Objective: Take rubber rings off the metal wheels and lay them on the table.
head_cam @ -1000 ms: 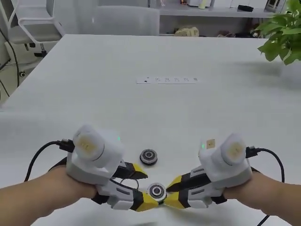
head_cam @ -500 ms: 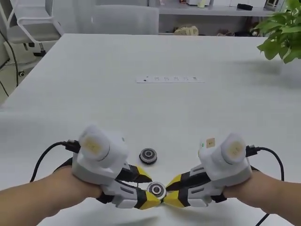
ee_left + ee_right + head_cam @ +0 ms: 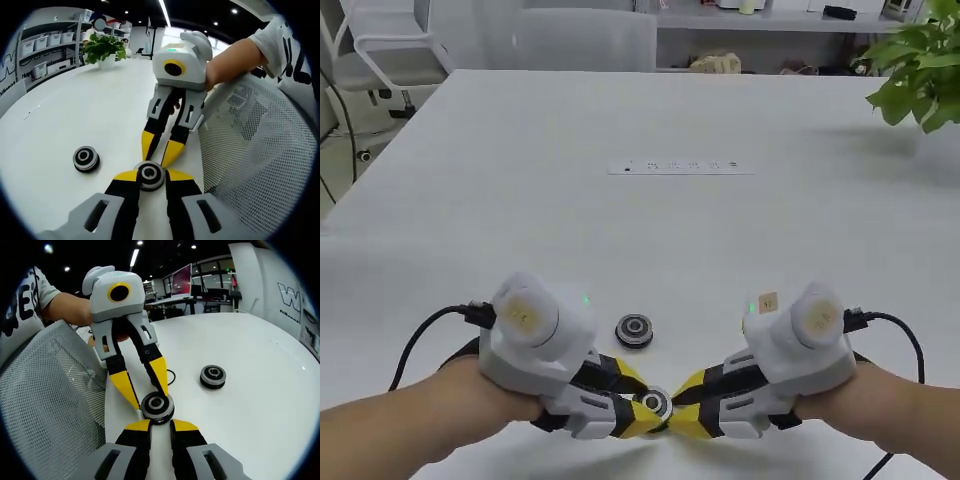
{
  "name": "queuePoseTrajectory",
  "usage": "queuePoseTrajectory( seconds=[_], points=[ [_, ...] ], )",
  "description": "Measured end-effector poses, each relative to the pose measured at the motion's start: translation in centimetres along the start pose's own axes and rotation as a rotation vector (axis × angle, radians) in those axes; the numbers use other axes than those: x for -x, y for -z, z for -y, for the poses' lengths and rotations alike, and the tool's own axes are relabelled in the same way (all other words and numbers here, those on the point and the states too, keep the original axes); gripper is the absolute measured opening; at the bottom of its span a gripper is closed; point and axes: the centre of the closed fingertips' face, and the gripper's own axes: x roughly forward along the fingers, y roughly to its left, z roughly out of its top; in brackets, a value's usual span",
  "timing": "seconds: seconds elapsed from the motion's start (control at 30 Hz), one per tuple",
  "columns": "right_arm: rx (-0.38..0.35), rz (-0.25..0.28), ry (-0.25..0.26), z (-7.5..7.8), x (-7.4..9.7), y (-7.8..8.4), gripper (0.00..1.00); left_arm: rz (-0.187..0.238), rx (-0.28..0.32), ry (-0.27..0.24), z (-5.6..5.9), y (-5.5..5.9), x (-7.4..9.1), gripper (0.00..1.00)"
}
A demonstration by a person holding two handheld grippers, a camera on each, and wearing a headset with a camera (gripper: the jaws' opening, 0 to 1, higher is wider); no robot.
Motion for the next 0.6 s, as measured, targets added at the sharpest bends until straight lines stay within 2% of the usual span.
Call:
queuePoseTrajectory(
  seconds=[0.07,0.27,0.43,0.6],
  points=[
    [0.001,0.0,0.0,-0.01,0.0,0.0,0.12,0.0,-0.034,-0.011,-0.07,-0.03,-0.1,0.14],
    [0.002,0.0,0.002,-0.01,-0.01,0.0,0.12,-0.006,-0.066,-0.04,-0.45,0.16,-0.13,0.09],
    [0.005,0.0,0.004,-0.02,0.0,-0.02,0.11,-0.012,-0.134,-0.055,-0.26,0.26,-0.17,0.09],
    [0.018,-0.005,-0.003,-0.26,-0.09,0.02,0.1,0.0,-0.124,-0.066,-0.33,0.2,-0.17,0.09]
  ],
)
